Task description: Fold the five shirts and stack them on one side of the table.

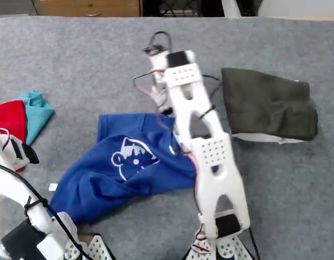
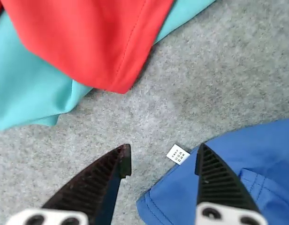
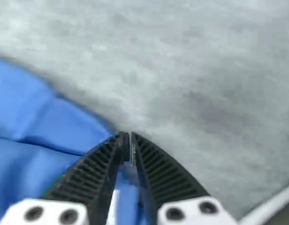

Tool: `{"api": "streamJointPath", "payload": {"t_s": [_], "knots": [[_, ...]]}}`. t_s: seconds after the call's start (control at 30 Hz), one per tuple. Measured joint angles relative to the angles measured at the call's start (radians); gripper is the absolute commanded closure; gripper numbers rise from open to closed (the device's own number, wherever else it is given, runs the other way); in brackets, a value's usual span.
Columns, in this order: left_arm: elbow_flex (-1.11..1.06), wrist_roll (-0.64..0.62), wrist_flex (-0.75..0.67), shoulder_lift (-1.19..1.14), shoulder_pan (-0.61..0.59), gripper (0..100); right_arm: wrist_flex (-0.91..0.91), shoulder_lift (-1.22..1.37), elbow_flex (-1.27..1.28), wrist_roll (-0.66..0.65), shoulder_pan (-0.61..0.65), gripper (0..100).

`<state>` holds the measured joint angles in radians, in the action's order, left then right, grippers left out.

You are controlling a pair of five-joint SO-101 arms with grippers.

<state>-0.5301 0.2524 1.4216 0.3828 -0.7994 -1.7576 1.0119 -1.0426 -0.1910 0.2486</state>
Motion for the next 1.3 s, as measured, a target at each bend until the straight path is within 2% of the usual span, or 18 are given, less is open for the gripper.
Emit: {"api": "streamJointPath", "payload": {"t_s": [0.07,0.17,0.27,0.33,0.4,0.5,0.6,0.7,0.8,0.93,1.1,1.3], "knots": [[-0.003,0.0,0.0,0.0,0.032,76,0.0,0.0,0.0,-0.02,-0.034,96.7],[-0.003,-0.054,0.0,0.0,0.1,76,0.0,0.0,0.0,-0.021,-0.04,79.3],[-0.012,-0.229,-0.002,0.0,0.196,75,0.0,-0.015,0.0,0.058,-0.012,58.2],[-0.043,-0.342,-0.038,0.0,0.292,75,0.0,-0.023,-0.002,0.071,0.025,52.1],[-0.08,-0.42,-0.107,0.0,0.387,75,0.0,-0.023,0.005,0.058,0.075,53.8],[-0.133,-0.47,-0.241,-0.015,0.503,75,0.0,-0.017,0.028,0.052,0.152,62.6],[-0.163,-0.485,-0.336,-0.08,0.588,75,0.0,0.025,0.028,0.052,0.184,78.7],[-0.163,-0.491,-0.359,-0.183,0.62,76,0.0,0.058,0.028,0.052,0.181,97.6],[-0.163,-0.493,-0.374,-0.304,0.631,84,0.002,0.066,0.025,0.052,0.16,96.1],[-0.137,-0.494,-0.379,-0.396,0.64,98,0.002,0.068,0.005,0.052,0.11,98.4],[-0.072,-0.35,-0.334,-0.423,0.655,97,-0.003,0.068,-0.098,0.052,0.064,98.5],[0.071,-0.302,-0.121,-0.341,0.672,97,-0.005,0.069,-0.18,0.052,0.032,98.5]]}}
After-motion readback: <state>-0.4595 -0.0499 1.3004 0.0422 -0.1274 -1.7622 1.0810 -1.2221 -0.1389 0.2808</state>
